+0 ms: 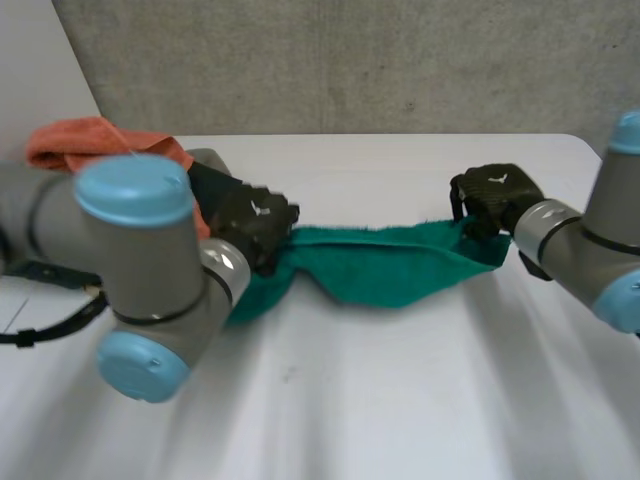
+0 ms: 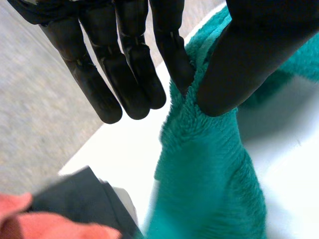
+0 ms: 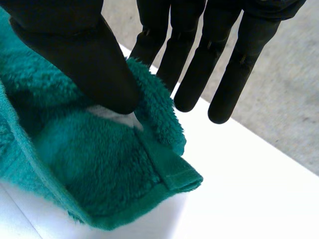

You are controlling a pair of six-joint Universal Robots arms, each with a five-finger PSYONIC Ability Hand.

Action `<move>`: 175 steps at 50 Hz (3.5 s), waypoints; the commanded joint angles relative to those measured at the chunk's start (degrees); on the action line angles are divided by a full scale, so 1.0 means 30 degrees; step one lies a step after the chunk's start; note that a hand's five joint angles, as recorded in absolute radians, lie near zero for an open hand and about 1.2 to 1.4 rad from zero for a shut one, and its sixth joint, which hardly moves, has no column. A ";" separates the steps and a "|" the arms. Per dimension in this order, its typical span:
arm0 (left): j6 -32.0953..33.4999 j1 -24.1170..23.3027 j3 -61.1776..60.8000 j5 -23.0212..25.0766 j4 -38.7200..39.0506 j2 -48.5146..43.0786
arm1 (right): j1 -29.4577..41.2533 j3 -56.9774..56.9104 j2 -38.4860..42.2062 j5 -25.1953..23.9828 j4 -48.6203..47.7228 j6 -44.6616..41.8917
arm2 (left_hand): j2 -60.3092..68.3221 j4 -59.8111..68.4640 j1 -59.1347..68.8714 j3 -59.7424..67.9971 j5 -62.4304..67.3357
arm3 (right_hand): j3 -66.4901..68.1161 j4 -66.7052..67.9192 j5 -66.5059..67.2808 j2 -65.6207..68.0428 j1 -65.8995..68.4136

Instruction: Fold the laundry.

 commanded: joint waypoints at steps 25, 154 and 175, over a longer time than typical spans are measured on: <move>-0.2704 0.5523 -0.1054 0.3664 -0.5258 0.2701 | -0.0499 0.2514 -0.3103 0.1460 0.4142 -0.2512 | -1.3930 -1.4049 -1.3724 -1.4000 -1.3619 | -1.1027 -1.1107 -1.1144 -1.0974 -1.0383; -0.0714 0.4265 1.2841 0.1761 0.5666 -0.3101 | -0.2785 -0.6134 -0.0613 0.2165 -0.8927 0.0300 | 0.4963 0.4844 0.5169 0.4893 0.5274 | 0.4912 0.4832 0.4795 0.4965 0.5555; 0.1890 0.3386 0.1151 0.3021 0.2691 -0.2438 | -0.4014 0.1486 -0.0019 0.0902 -0.0933 -0.4731 | 0.4963 0.4844 0.5169 0.4893 0.5274 | 0.4912 0.4832 0.4795 0.4965 0.5555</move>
